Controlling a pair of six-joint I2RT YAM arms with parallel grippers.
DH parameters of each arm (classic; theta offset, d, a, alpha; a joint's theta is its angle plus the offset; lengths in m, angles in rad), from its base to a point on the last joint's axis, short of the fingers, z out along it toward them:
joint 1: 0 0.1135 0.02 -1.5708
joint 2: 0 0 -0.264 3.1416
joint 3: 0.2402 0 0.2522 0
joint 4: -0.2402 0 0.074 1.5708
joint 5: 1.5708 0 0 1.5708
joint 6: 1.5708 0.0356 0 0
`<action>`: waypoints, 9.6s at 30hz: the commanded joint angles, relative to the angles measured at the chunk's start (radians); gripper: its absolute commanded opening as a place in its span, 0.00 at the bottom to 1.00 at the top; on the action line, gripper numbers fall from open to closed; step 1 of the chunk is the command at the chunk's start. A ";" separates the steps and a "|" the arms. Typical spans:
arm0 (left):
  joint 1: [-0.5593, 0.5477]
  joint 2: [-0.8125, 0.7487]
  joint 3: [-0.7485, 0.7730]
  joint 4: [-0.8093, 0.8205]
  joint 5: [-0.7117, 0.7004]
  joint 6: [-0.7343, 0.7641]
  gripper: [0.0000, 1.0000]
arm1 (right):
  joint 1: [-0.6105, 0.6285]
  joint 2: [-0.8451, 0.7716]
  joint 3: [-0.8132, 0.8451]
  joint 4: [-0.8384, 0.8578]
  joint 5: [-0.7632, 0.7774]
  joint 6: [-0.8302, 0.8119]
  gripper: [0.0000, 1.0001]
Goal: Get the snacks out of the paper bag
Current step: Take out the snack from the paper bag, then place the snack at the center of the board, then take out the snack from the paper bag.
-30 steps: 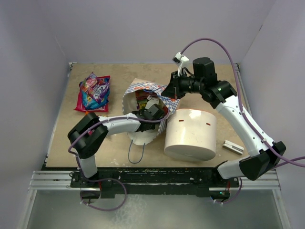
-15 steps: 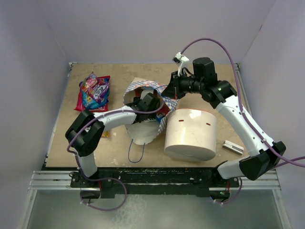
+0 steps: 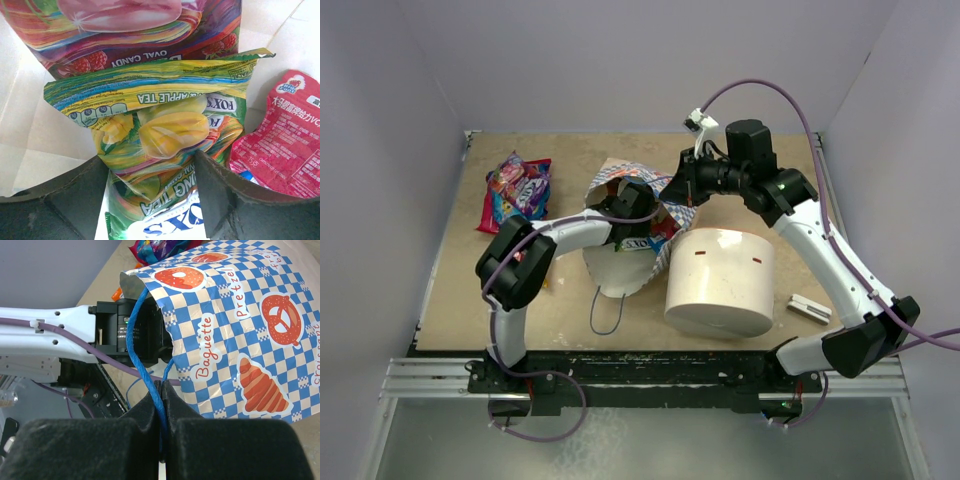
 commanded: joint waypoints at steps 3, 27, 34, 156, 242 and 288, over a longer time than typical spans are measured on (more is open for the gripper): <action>0.019 0.039 -0.007 0.009 0.143 -0.042 0.64 | 0.003 -0.022 0.012 0.016 -0.013 0.009 0.00; -0.005 -0.278 -0.137 -0.147 0.256 -0.104 0.04 | 0.003 -0.015 0.006 0.031 -0.019 0.017 0.00; -0.073 -0.462 -0.162 -0.266 0.258 -0.105 0.01 | 0.003 -0.015 0.001 0.047 -0.032 0.024 0.00; 0.357 -1.318 -0.583 -0.018 0.697 -0.280 0.99 | 0.001 0.127 0.258 -0.176 0.120 -0.004 0.00; -0.068 -0.052 -0.018 -0.021 0.041 0.041 0.00 | 0.001 0.128 0.282 -0.182 0.101 0.006 0.00; -0.121 -0.908 0.145 -0.579 0.382 0.129 0.00 | 0.001 0.037 0.184 -0.073 0.229 -0.016 0.00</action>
